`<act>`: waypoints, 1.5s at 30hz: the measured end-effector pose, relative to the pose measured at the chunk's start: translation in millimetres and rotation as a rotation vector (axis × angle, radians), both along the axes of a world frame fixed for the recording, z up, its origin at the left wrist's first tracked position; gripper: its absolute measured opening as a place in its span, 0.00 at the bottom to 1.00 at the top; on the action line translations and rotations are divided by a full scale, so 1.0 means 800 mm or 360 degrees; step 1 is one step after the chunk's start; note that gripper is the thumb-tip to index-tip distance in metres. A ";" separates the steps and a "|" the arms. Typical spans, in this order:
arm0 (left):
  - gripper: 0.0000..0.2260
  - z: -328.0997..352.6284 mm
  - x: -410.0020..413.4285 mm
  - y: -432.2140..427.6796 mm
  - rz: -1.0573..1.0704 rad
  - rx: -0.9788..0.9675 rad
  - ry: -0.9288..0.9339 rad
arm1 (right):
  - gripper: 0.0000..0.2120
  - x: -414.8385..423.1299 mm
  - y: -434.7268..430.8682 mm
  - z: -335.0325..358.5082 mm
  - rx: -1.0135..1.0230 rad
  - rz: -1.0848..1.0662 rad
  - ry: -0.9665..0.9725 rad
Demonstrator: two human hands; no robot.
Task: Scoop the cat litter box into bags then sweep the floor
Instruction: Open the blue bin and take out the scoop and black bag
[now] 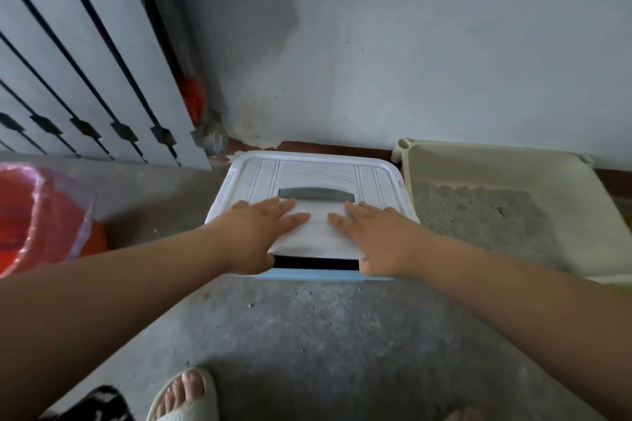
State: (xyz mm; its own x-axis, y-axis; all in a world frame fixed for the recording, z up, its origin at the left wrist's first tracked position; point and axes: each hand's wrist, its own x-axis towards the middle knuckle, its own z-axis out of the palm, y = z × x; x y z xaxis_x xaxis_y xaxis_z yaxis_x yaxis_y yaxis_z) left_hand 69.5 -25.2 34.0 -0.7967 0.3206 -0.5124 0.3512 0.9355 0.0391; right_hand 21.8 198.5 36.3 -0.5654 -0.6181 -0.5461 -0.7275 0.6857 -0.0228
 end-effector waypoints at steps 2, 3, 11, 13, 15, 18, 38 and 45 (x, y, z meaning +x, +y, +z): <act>0.33 0.017 -0.008 0.000 0.0070 0.0051 0.0113 | 0.33 -0.008 -0.002 0.017 -0.0135 -0.0058 0.0075; 0.31 0.023 -0.013 0.000 0.0143 0.0101 0.0192 | 0.30 -0.013 -0.002 0.024 -0.0199 -0.0094 0.0137; 0.27 0.034 -0.053 -0.010 0.0704 0.0456 0.0885 | 0.18 -0.088 -0.015 0.046 -0.0529 -0.0361 0.0626; 0.31 0.027 -0.055 -0.017 0.0850 0.0540 0.0909 | 0.18 -0.113 -0.020 0.046 -0.0544 -0.0379 0.0667; 0.34 0.016 -0.051 -0.024 0.0978 0.0596 0.0850 | 0.17 -0.137 -0.025 0.043 -0.0563 -0.0408 0.0715; 0.35 -0.012 -0.035 -0.029 0.1135 0.0615 0.0660 | 0.15 -0.167 -0.033 0.030 -0.0583 -0.0478 0.0678; 0.39 -0.093 -0.025 -0.063 0.1451 0.0432 -0.0006 | 0.24 -0.226 -0.038 -0.065 -0.0598 -0.0685 0.0759; 0.39 -0.088 -0.021 -0.056 0.1375 0.0368 0.0084 | 0.24 -0.187 -0.048 -0.092 -0.0992 -0.0351 0.0944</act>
